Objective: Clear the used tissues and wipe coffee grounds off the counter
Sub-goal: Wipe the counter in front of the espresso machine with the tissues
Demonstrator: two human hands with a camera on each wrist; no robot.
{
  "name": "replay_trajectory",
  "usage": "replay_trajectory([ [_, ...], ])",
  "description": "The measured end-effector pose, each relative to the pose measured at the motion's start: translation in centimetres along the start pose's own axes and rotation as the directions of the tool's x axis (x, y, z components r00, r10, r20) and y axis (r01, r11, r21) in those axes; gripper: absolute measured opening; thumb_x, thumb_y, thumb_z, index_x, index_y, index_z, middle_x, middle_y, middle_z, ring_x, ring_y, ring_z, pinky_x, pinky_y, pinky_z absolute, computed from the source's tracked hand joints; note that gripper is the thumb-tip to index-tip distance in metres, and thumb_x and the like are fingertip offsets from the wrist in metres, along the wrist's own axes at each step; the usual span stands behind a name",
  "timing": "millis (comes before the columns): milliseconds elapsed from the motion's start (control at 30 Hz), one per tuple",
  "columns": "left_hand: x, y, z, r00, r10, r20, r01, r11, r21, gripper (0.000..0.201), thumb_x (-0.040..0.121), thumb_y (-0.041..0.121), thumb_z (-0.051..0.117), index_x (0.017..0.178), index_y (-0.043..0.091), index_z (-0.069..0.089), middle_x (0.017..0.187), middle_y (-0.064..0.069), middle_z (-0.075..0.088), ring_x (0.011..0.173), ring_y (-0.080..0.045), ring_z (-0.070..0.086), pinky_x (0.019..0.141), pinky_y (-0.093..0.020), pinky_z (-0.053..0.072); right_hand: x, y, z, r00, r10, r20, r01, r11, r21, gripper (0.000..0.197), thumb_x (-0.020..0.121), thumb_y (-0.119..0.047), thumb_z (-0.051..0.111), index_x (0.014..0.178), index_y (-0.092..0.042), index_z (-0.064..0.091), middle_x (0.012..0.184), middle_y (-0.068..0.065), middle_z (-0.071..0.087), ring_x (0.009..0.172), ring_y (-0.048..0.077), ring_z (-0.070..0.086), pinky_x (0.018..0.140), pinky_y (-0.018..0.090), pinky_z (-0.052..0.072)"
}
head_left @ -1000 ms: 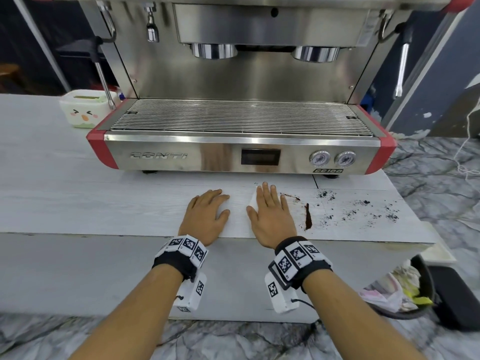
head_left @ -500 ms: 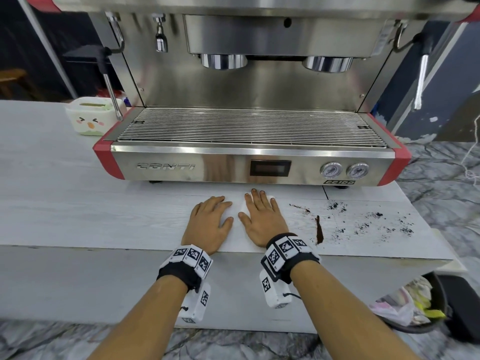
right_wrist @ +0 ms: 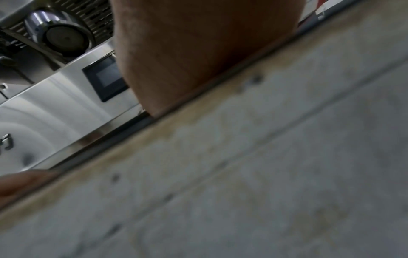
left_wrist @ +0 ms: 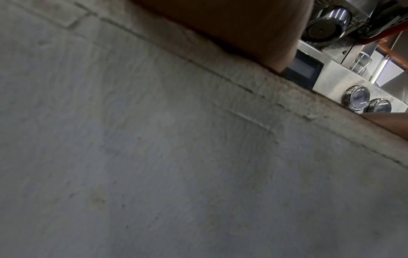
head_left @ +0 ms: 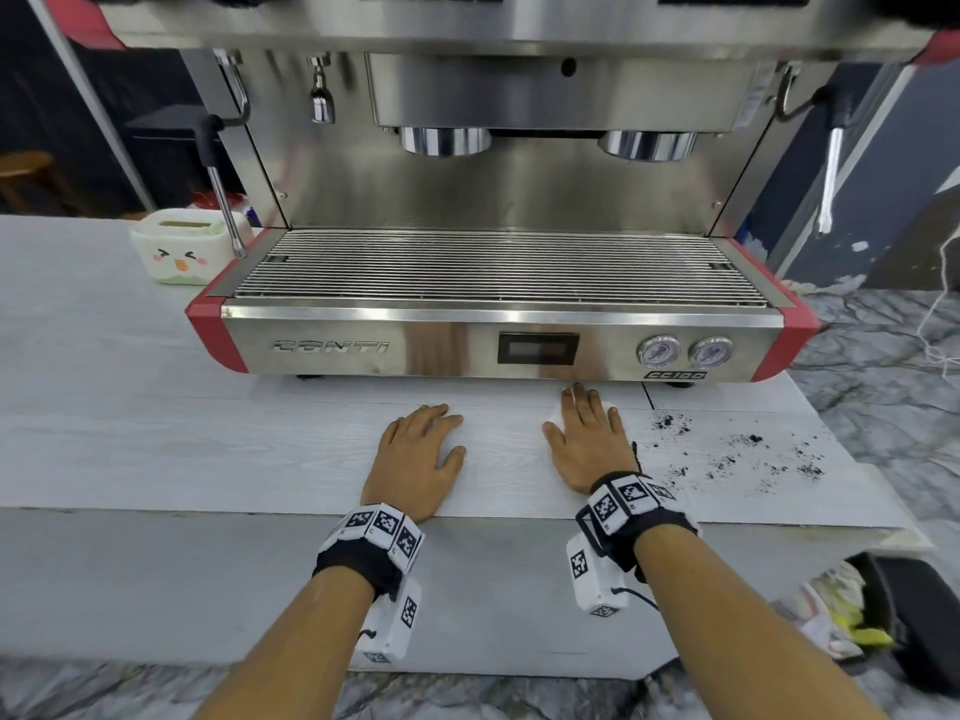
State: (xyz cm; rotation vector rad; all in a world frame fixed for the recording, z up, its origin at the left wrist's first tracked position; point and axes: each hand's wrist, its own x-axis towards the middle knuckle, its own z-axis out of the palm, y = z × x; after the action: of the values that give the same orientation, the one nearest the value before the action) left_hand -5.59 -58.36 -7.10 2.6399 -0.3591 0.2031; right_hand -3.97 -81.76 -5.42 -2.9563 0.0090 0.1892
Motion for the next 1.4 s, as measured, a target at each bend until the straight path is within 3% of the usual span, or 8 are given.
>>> replay_trajectory([
  [233,0.0,0.3,-0.2,1.0,-0.009,0.001,0.009,1.0,-0.005,0.052,0.085,0.044,0.035,0.133,0.029,0.046,0.146,0.006,0.04,0.136,-0.012,0.032,0.115,-0.03,0.015,-0.4,2.0,-1.1,0.997,0.073,0.004,-0.073,0.996,0.041,0.062,0.101,-0.039,0.02,0.152,-0.008,0.006,0.162,0.01,0.0,0.149,0.025,-0.001,0.121,0.044,0.003],
  [533,0.0,0.4,-0.3,1.0,-0.014,-0.005,0.014,1.0,0.013,0.06,0.08,0.051,0.028,0.133,0.029,0.047,0.145,0.006,0.041,0.135,-0.011,0.033,0.113,-0.03,0.015,-4.0,-5.6,0.5,0.962,-0.273,-0.02,0.273,0.958,0.088,0.065,0.098,-0.046,0.012,0.153,-0.013,0.001,0.161,0.006,-0.006,0.149,0.022,-0.01,0.119,0.04,-0.006],
  [667,0.0,0.4,-0.2,1.0,-0.016,0.001,0.016,1.0,0.019,0.055,0.084,0.045,0.035,0.134,0.028,0.046,0.146,0.006,0.04,0.136,-0.012,0.032,0.115,-0.032,0.016,-4.8,-7.2,2.3,0.951,-0.31,-0.001,0.31,0.95,0.04,0.088,0.078,-0.053,-0.013,0.153,-0.01,0.004,0.162,0.008,-0.003,0.149,0.022,-0.006,0.12,0.04,-0.008],
  [767,0.0,0.3,0.0,1.0,-0.009,0.003,0.009,1.0,0.016,0.062,0.081,0.052,0.027,0.134,0.028,0.046,0.146,0.005,0.041,0.136,-0.013,0.033,0.114,-0.032,0.018,-4.7,-6.9,2.6,0.946,-0.324,-0.004,0.324,0.946,0.023,0.092,0.074,-0.054,-0.016,0.153,-0.011,0.004,0.162,0.007,-0.002,0.149,0.021,-0.005,0.118,0.038,-0.01],
  [1100,0.0,0.1,0.0,1.0,-0.007,0.0,0.007,1.0,0.018,0.063,0.08,0.055,0.026,0.134,0.028,0.047,0.146,0.006,0.041,0.137,-0.014,0.032,0.114,-0.031,0.017,-5.6,-1.8,1.5,0.966,-0.259,-0.011,0.259,0.966,-0.02,0.089,0.076,-0.055,-0.015,0.153,-0.012,0.0,0.162,0.005,-0.005,0.149,0.019,-0.008,0.12,0.036,-0.007],
  [1300,0.0,0.2,-0.2,1.0,-0.001,0.003,0.001,1.0,-0.002,0.054,0.086,0.044,0.035,0.135,0.025,0.047,0.147,0.003,0.04,0.138,-0.016,0.032,0.115,-0.032,0.017,-6.3,2.1,0.7,0.987,-0.163,0.006,0.163,0.986,-0.031,0.089,0.077,-0.057,-0.015,0.153,-0.013,-0.001,0.162,0.004,-0.006,0.149,0.018,-0.008,0.118,0.034,-0.008],
  [1400,-0.1,0.2,-0.2,1.0,-0.002,0.009,0.002,1.0,-0.001,0.054,0.086,0.044,0.035,0.136,0.025,0.046,0.148,0.003,0.04,0.138,-0.016,0.031,0.116,-0.034,0.017,-6.5,3.4,0.1,0.994,-0.104,0.016,0.105,0.994,-0.039,0.074,0.092,-0.054,0.0,0.153,-0.012,0.0,0.162,0.005,-0.006,0.149,0.019,-0.008,0.119,0.035,-0.006],
])
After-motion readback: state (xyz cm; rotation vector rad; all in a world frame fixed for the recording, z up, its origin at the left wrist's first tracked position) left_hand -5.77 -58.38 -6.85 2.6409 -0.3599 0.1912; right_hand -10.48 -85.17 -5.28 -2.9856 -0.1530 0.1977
